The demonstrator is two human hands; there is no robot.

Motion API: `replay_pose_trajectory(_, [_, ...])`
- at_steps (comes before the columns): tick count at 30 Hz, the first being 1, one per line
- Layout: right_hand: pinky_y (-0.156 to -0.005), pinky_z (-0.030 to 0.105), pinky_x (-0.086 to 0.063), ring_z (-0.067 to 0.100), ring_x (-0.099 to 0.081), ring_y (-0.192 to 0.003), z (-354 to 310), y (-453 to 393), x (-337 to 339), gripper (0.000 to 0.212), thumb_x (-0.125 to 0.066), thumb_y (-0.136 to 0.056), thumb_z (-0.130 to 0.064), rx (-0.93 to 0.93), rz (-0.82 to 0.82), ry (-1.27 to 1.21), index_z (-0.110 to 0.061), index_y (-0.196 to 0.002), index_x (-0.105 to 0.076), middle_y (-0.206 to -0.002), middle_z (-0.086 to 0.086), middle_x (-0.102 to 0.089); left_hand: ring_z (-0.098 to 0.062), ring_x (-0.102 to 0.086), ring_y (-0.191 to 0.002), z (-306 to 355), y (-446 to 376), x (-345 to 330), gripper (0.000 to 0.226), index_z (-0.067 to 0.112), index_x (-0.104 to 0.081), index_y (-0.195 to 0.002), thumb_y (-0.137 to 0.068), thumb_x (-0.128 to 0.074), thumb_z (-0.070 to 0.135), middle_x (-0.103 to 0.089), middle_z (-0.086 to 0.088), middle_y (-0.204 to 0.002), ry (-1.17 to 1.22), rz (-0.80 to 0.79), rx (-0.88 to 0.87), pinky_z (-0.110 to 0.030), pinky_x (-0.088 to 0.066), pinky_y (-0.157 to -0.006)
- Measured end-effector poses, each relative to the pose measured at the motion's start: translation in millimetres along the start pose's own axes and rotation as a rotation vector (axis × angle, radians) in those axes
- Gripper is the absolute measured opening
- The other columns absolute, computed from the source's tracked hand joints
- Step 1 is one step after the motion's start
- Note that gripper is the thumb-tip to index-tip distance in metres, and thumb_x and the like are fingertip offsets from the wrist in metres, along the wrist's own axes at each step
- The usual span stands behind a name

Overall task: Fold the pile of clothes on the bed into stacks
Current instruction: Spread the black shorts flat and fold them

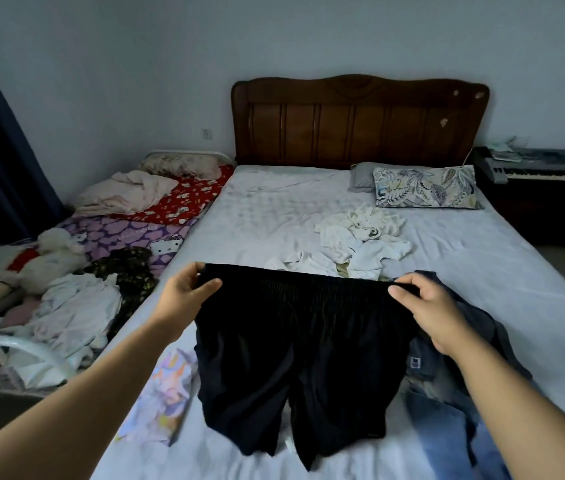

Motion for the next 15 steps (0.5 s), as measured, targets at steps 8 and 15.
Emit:
replay_pose_trajectory(8, [-0.077, 0.036, -0.050, 0.020, -0.061, -0.076, -47, 43, 20, 0.005, -0.071, -0.082, -0.011, 0.065, -0.054, -0.024, -0.010, -0.082, -0.066, -0.078, 0.005, -0.066, -0.027, -0.058, -0.076, -3, 29, 7, 0.005, 0.011, -0.054, -0.091, -0.093, -0.056, 0.006, -0.059, -0.017, -0.086, -0.051, 0.024, -0.064, -0.035, -0.049, -0.069])
replay_pose_trajectory(15, [-0.078, 0.034, -0.048, 0.021, -0.061, -0.076, -86, 79, 51, 0.010, -0.069, -0.081, -0.007, 0.092, -0.047, -0.080, -0.014, -0.074, -0.066, -0.072, 0.003, -0.066, -0.013, -0.055, -0.062, 19, 61, 4, 0.014, 0.013, -0.052, -0.082, -0.092, -0.055, 0.003, -0.055, -0.006, -0.074, 0.039, 0.111, -0.194, -0.027, -0.045, -0.061])
Point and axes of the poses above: each hand's wrist, its own y-axis away from the middle knuckle, its own x-axis out of the back of the hand, z = x × y, the point moved 2 cm from there along -y, towards the middle knuckle
